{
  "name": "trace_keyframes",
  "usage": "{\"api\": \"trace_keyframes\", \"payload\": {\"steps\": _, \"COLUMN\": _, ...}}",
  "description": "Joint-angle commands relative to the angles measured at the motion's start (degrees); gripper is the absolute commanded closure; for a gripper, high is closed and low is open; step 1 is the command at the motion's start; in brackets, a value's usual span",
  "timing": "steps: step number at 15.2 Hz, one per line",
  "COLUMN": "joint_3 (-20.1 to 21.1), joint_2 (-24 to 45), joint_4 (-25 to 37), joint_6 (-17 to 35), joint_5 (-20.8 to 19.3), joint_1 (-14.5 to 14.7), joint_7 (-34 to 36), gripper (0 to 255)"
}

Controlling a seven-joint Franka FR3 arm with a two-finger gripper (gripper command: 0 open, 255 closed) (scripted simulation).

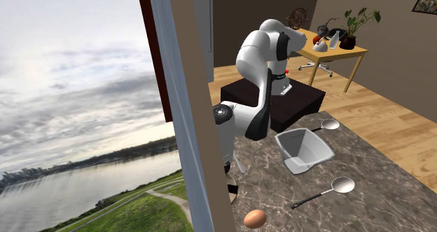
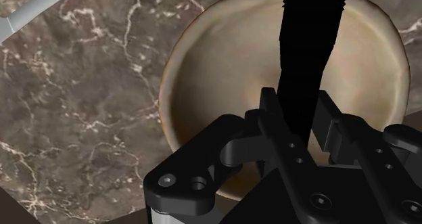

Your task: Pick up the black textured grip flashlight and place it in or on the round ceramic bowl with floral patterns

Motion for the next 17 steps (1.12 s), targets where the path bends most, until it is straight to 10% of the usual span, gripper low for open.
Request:
{"api": "trace_keyframes", "payload": {"steps": 1, "joint_3": 0.0, "joint_2": 0.2, "joint_4": -0.1, "joint_6": 0.0, "joint_5": 0.0, "joint_1": 0.0, "joint_7": 0.0, "gripper": 255}}
{"api": "trace_keyframes", "payload": {"steps": 2, "joint_3": 0.0, "joint_2": 0.1, "joint_4": -0.3, "joint_6": 0.1, "joint_5": 0.0, "joint_1": 0.0, "joint_7": 0.0, "gripper": 0}}
{"api": "trace_keyframes", "payload": {"steps": 17, "joint_3": 0.5, "joint_2": -5.6, "joint_4": -3.5, "joint_6": -2.5, "joint_5": 0.3, "joint_1": -0.5, "joint_7": 0.1, "gripper": 0}}
